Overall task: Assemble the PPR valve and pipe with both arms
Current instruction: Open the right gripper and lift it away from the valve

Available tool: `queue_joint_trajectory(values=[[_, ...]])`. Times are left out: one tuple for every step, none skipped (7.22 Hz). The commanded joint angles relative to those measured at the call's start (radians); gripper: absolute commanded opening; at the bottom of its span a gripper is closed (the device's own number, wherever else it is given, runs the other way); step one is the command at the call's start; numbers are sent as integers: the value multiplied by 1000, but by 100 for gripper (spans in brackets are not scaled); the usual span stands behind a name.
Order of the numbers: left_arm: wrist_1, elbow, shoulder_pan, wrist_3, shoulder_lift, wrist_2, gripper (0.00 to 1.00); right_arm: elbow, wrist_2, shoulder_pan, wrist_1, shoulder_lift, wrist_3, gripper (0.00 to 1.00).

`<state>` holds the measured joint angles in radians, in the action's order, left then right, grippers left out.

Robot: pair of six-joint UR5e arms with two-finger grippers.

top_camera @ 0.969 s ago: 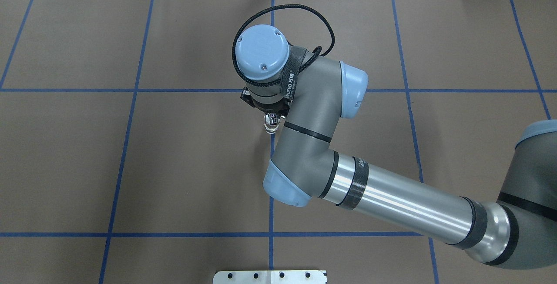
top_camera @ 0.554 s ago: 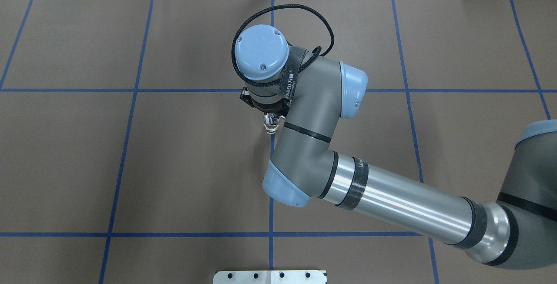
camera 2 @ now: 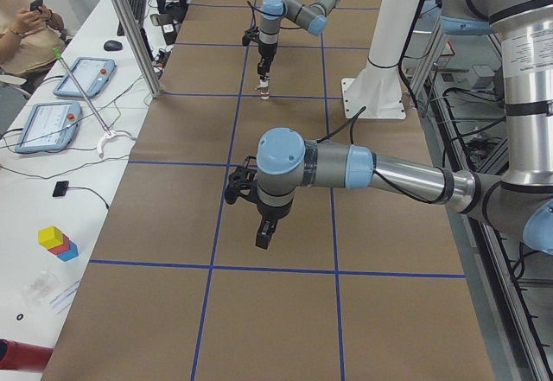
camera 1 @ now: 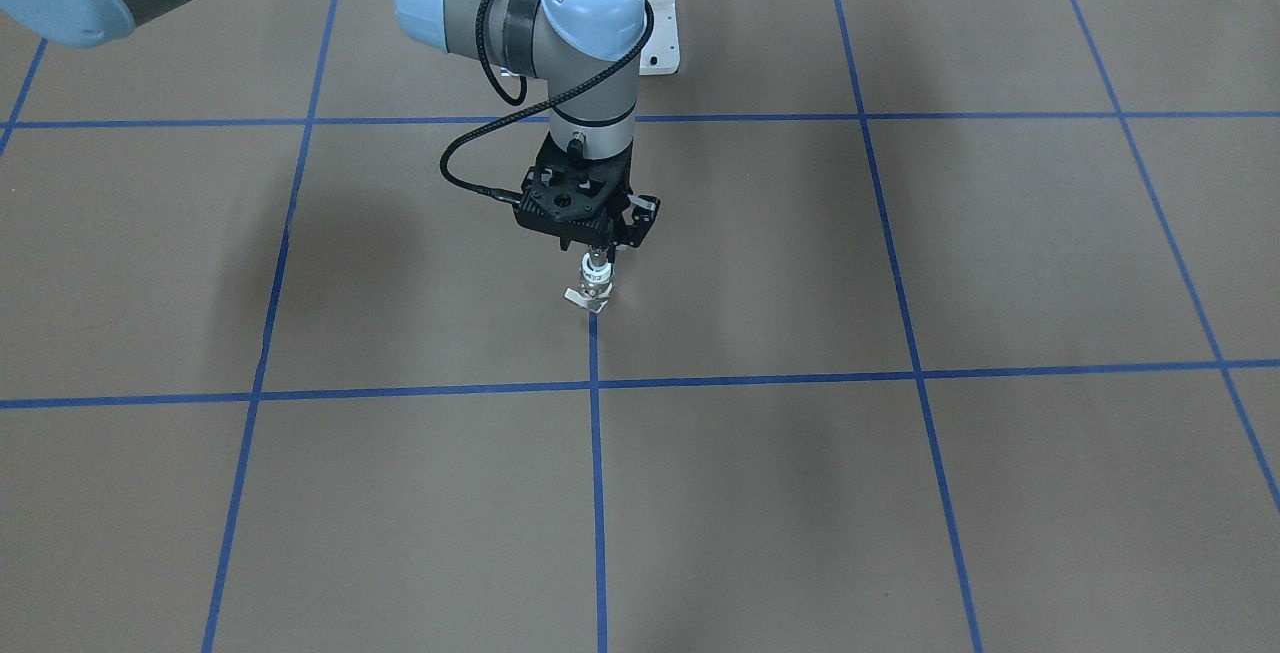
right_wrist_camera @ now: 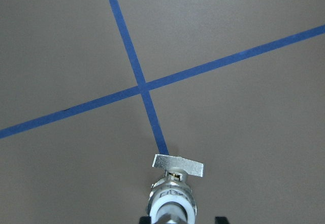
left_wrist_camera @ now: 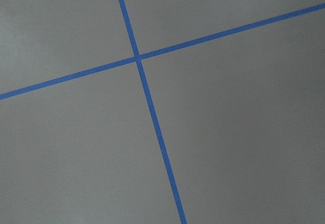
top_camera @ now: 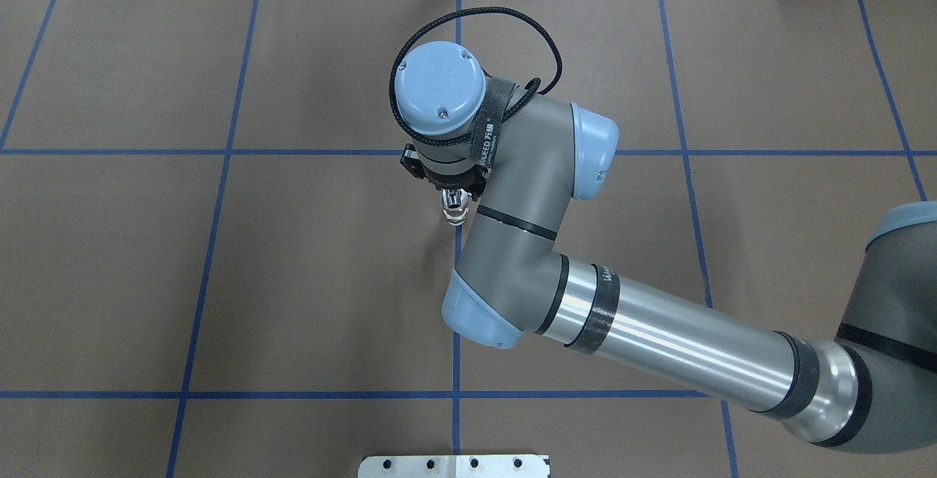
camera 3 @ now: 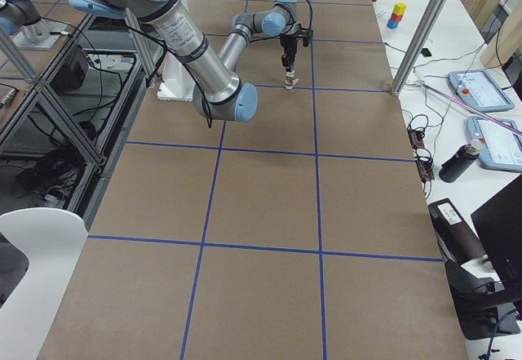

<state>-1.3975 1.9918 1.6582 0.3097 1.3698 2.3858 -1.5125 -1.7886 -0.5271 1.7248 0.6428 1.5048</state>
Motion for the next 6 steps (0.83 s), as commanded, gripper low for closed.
queue_joint_trajectory(values=[[0, 1, 0, 0, 0, 1, 100, 0, 0, -1, -1, 0, 0, 59], [0, 1, 0, -1, 0, 1, 100, 0, 0, -1, -1, 1, 0, 59], [0, 1, 0, -1, 0, 1, 100, -2, 0, 1, -1, 0, 0, 59], [0, 1, 0, -1, 0, 0, 100, -2, 0, -1, -1, -2, -2, 59], [0, 1, 0, -1, 0, 1, 100, -12, 0, -1, 1, -3, -11, 100], [0, 1, 0, -1, 0, 1, 100, -32, -2, -16, 1, -8, -40, 100]])
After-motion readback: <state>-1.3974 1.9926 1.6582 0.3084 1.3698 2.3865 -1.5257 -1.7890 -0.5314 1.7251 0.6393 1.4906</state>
